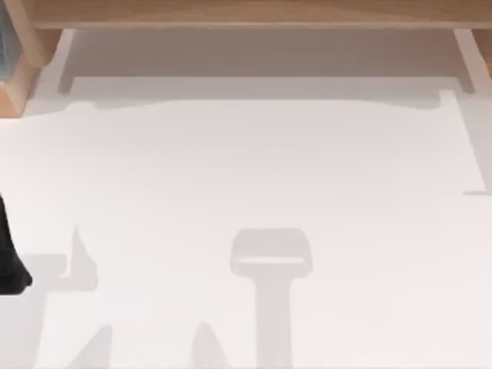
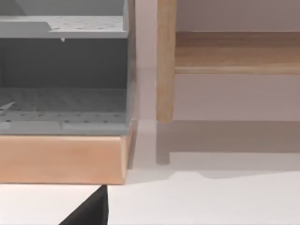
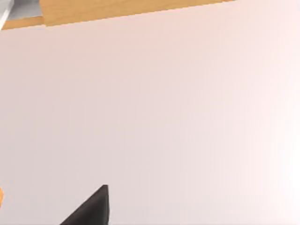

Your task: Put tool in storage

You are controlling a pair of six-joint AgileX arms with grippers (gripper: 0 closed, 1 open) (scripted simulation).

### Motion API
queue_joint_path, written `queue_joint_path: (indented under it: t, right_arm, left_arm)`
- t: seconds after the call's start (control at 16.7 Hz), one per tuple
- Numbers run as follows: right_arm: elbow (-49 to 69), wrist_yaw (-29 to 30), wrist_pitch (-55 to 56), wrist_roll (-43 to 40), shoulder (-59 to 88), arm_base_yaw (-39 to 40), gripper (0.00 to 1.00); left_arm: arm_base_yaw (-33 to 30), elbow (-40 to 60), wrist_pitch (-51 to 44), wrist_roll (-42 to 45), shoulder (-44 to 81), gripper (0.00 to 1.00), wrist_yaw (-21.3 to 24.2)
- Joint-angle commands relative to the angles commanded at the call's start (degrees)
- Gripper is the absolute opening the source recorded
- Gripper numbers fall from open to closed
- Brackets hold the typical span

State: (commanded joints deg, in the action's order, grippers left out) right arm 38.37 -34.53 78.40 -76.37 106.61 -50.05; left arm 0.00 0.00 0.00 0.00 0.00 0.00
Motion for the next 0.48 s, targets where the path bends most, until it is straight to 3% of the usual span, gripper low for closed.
queue_joint_path:
  t: [0.24, 0.48]
  right_arm:
    - [-11.28, -5.08, 11.71, -10.23, 7.72, 4.92, 1.0]
    - [-13.48, -6.41, 14.07, -12.53, 10.02, 7.22, 1.0]
  left_arm:
    - [0.0, 0.0, 0.0, 0.0, 0.0, 1.0, 0.0]
    - [0.0, 0.0, 0.0, 0.0, 0.0, 1.0, 0.0]
